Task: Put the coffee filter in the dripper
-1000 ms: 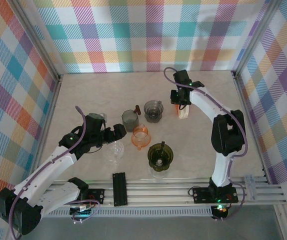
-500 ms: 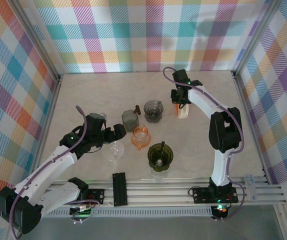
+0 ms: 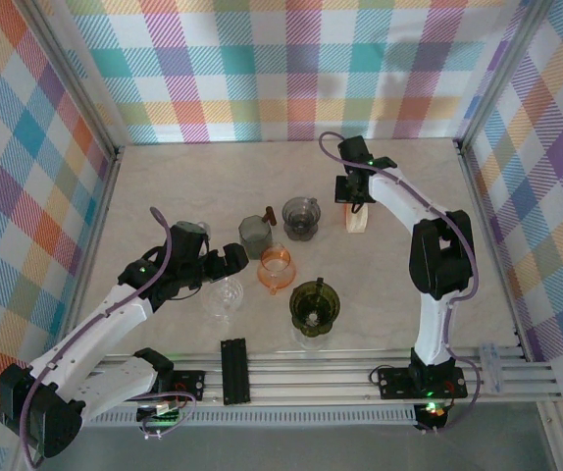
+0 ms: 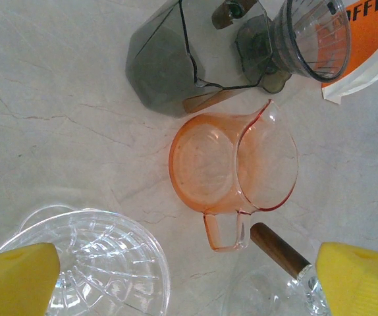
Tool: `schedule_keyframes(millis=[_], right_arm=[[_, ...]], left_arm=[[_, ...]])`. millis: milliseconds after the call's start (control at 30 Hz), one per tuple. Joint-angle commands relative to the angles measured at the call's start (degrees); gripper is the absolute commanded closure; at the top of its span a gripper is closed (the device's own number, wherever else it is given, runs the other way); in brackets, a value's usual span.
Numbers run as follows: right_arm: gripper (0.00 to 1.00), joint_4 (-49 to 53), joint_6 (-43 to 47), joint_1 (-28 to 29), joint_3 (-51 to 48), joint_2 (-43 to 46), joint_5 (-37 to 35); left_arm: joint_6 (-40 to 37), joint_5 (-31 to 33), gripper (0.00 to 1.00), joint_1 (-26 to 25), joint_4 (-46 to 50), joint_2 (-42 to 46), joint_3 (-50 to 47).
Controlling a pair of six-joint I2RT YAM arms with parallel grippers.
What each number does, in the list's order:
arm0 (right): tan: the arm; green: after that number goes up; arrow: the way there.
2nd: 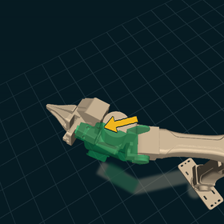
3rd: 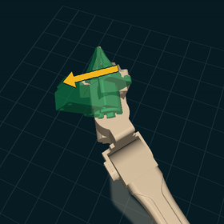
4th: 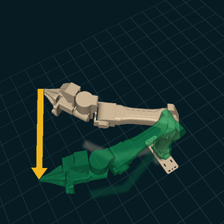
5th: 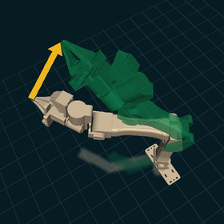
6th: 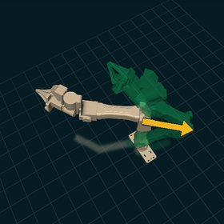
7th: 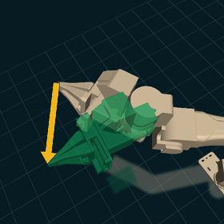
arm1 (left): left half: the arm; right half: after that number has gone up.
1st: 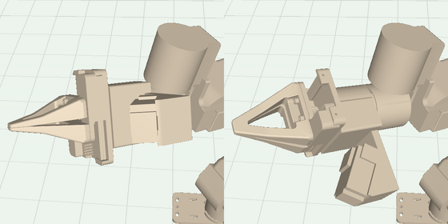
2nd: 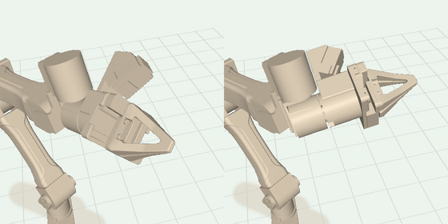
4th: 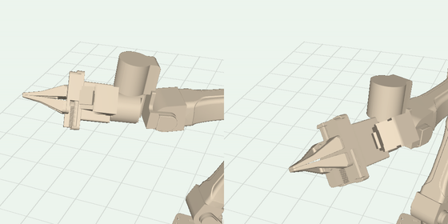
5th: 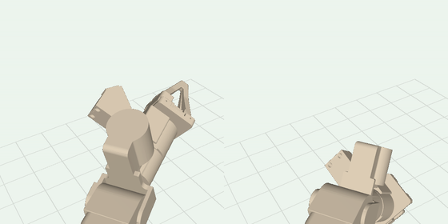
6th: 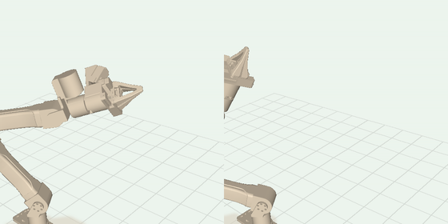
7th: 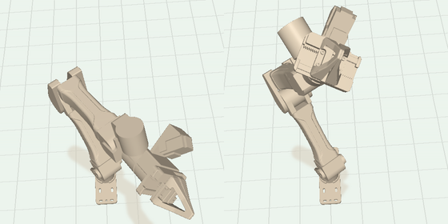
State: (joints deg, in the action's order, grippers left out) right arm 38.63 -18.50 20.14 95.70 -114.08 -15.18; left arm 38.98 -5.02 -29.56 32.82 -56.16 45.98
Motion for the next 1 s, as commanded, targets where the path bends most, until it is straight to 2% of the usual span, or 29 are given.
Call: schedule_keyframes(millis=[0, 233, 567, 800, 967], right_arm=[[1.00, 0.5, 1.1, -0.5, 0.0, 2.7, 0.0], [1.00, 0.2, 0.6, -0.2, -4.2, 9.7, 3.6], [1.00, 3.6, -0.4, 2.1, -12.5, 27.5, 8.4], [1.00, 14.6, 0.3, 5.2, -14.3, 42.8, 15.9], [1.00, 26.1, 1.6, 8.4, -11.7, 48.7, 22.9]], left_arm=[[-0.4, 0.1, 0.00, -0.6, -0.9, 0.0, 0.5], [-0.3, 0.0, 0.00, -0.6, -1.1, 0.3, 0.7], [-0.2, -0.8, 0.00, -0.6, -1.5, 1.1, 2.4], [0.5, -0.5, 0.00, -0.6, -0.9, 3.7, 3.3], [-1.2, -1.9, 0.00, -0.6, 3.0, 1.9, 6.1]])
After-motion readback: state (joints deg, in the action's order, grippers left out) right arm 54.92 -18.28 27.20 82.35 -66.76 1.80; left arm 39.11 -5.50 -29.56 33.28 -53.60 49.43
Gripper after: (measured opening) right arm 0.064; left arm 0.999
